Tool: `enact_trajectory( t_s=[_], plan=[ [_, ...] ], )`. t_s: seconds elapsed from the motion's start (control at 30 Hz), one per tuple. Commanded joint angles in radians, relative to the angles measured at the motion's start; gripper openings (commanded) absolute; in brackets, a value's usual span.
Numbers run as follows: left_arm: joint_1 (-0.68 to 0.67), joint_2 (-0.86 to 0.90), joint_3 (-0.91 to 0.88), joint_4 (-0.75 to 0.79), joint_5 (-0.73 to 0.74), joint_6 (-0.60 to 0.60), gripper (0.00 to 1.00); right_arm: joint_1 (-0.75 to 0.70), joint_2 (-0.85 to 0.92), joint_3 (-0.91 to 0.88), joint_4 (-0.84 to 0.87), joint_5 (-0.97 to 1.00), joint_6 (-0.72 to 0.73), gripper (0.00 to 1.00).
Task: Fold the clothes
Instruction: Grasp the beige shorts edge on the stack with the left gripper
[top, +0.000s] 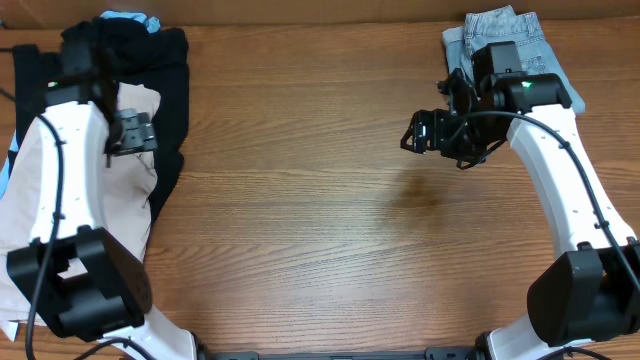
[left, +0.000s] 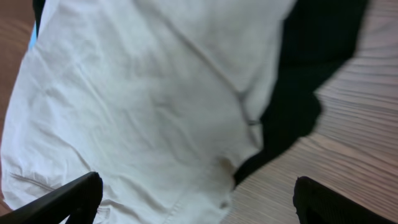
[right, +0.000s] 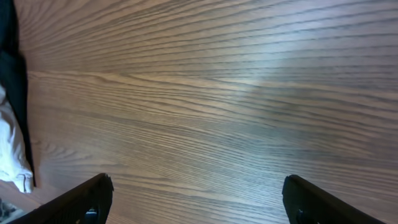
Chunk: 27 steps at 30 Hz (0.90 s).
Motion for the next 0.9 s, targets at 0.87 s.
enact_trajectory(
  t_s=[0.87],
  plan=[
    [0.624, 0.206, 0.003, 0.417, 0.423, 0.378, 1.00, 0.029, -0.011, 0.009, -0.022, -0.008, 0.005, 0.98]
  ],
)
